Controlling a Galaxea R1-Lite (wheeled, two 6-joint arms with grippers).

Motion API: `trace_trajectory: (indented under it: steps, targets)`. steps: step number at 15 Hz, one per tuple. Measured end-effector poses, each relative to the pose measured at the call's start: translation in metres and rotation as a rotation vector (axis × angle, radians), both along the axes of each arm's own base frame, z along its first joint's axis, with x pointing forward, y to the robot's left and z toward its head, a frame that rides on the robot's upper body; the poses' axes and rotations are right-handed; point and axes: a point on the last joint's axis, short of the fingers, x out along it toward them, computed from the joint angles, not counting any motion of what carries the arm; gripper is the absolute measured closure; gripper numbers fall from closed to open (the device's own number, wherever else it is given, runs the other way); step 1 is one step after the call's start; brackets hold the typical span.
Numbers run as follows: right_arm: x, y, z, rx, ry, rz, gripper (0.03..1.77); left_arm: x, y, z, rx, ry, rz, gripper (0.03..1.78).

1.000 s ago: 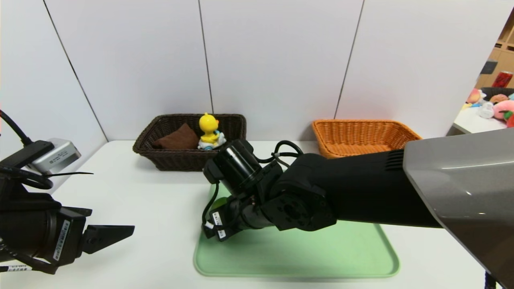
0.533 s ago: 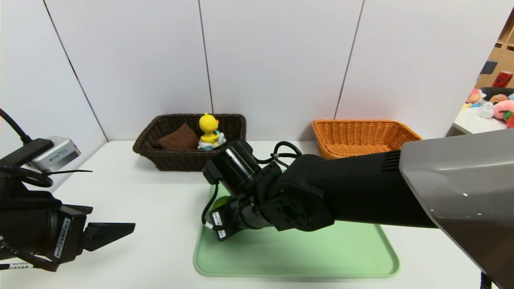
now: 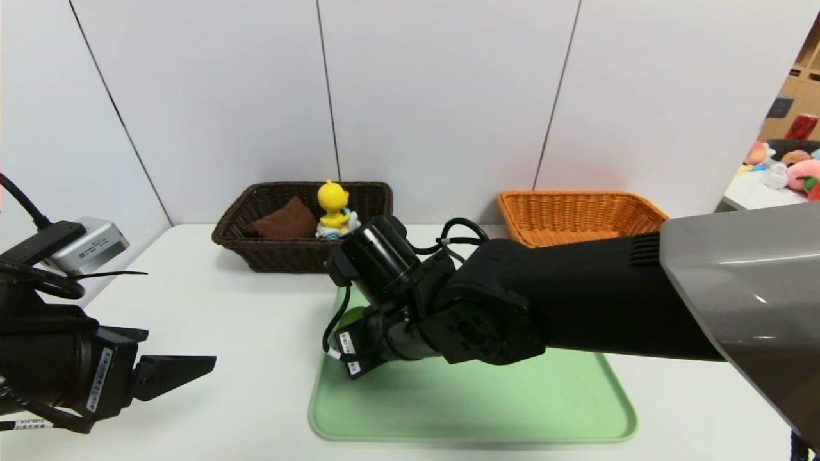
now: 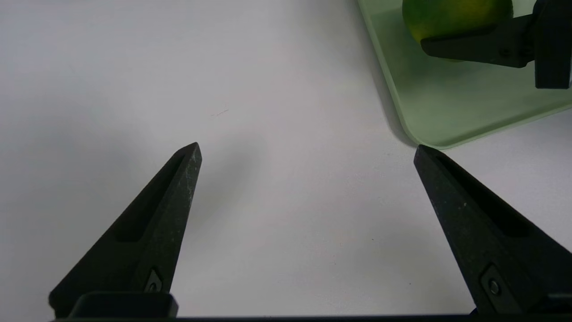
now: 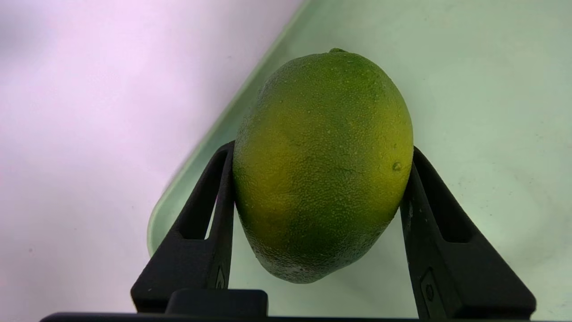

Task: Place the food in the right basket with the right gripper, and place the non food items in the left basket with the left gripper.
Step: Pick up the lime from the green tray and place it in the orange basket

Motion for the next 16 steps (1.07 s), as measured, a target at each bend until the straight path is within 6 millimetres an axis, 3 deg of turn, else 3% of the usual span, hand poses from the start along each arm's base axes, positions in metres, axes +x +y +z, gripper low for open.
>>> trace_trajectory:
  steps: [6, 16]
  targets:
    - [0.018, -0.023, 0.020, 0.044, -0.025, -0.074, 0.77, -0.001, 0.000, 0.002, -0.003, -0.014, -0.001, 0.12]
    - [0.076, -0.139, 0.091, 0.166, -0.169, -0.366, 0.78, -0.001, 0.000, 0.004, -0.004, -0.024, -0.003, 0.12]
